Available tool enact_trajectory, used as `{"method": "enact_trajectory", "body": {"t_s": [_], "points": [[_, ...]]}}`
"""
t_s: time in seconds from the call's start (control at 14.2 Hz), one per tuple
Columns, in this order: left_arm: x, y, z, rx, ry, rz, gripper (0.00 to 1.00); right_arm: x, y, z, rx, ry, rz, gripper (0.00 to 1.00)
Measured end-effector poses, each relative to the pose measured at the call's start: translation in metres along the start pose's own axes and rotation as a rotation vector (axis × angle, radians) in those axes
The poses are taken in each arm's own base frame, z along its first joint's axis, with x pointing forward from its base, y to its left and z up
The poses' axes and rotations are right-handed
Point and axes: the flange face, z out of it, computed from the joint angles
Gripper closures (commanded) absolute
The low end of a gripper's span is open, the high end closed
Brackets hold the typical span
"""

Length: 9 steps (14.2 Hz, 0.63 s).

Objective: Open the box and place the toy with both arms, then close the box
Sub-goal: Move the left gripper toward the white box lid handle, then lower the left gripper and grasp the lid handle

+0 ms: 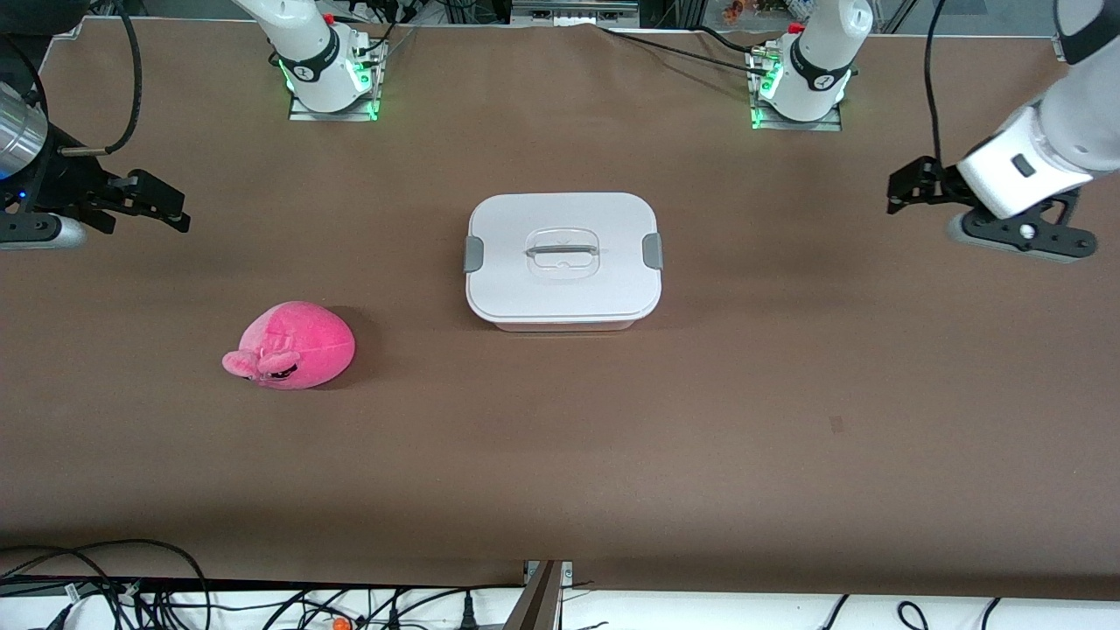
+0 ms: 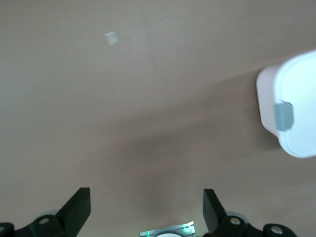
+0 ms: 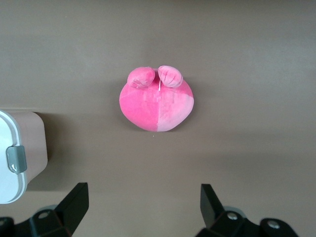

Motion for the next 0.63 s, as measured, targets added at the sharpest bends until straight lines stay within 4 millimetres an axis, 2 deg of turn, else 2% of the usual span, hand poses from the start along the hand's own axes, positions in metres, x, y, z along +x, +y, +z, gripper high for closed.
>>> {"method": "enact_trajectory", "body": {"t_s": [0.21, 0.35, 0.49, 0.63], "points": [[0.006, 0.038, 0.004, 0.004, -0.014, 0.167, 0.00, 0.000, 0.000, 0.000, 0.000, 0.000, 0.000, 0.00], [0.011, 0.048, 0.014, -0.003, -0.037, 0.308, 0.00, 0.000, 0.000, 0.000, 0.000, 0.000, 0.000, 0.00], [0.022, 0.059, 0.033, -0.018, -0.074, 0.468, 0.00, 0.000, 0.000, 0.000, 0.000, 0.001, -0.001, 0.00], [0.035, 0.088, 0.059, -0.036, -0.120, 0.596, 0.00, 0.000, -0.001, -0.001, 0.000, 0.001, -0.001, 0.00]]}}
